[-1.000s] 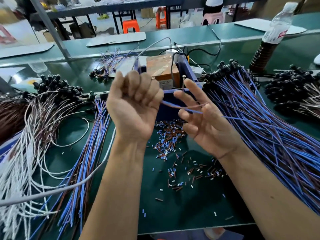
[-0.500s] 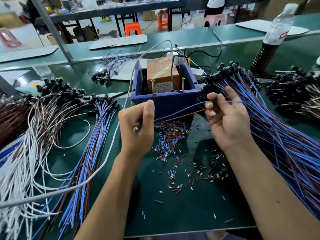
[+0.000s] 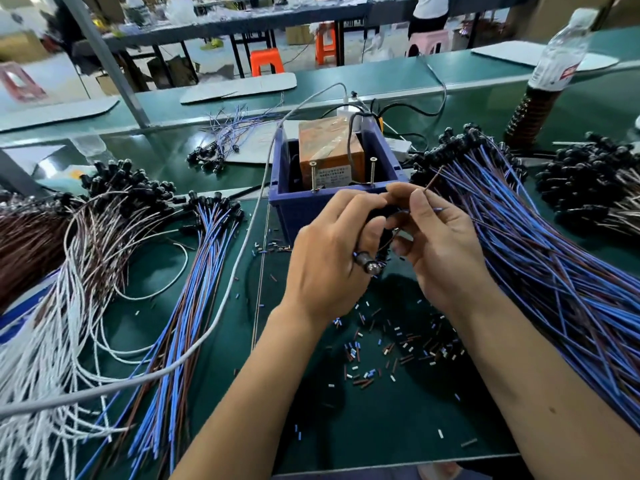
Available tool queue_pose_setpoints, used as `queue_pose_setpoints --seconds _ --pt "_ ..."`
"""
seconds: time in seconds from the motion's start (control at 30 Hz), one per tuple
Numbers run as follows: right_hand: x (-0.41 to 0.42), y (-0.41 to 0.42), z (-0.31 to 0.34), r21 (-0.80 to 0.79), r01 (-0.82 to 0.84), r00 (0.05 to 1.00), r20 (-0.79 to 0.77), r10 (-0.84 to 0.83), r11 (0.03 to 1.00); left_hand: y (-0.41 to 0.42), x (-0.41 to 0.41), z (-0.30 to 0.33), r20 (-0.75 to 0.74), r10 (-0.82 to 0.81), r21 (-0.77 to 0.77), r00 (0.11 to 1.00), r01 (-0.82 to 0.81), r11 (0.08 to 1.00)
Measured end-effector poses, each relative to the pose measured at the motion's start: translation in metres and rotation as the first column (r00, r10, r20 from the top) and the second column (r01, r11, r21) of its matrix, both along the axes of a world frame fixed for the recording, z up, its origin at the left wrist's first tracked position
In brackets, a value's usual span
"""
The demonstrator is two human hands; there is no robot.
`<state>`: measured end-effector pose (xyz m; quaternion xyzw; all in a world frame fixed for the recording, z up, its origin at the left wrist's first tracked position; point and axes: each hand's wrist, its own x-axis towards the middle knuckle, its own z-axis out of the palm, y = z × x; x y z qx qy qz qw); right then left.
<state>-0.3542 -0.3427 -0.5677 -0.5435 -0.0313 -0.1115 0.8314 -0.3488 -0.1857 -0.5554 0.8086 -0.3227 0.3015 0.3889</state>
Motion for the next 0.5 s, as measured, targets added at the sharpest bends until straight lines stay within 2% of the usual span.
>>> queue_pose_setpoints --seconds 0.1,0.2,0.33,0.5 --pt "-0.002 0.002 0.001 -0.041 -0.030 1.000 -0.006 0.030 0.999 -0.002 -0.001 -0.008 -0.020 0.009 0.041 1.000 -0.008 0.999" --pt "-0.004 0.002 0.002 0.010 -0.144 0.990 -0.002 0.144 0.990 -0.003 -0.003 -0.017 -0.054 0.021 0.056 0.998 -0.018 0.998" --pt "-0.008 -0.005 0.007 0.176 -0.487 0.873 0.138 0.469 0.855 -0.007 -0.005 -0.019 -0.151 -0.044 -0.032 0.988 0.039 0.999" --pt "-0.009 -0.010 0.005 0.258 -0.616 0.788 0.222 0.575 0.744 -0.004 -0.001 -0.021 -0.177 -0.116 -0.130 0.977 0.094 0.987"
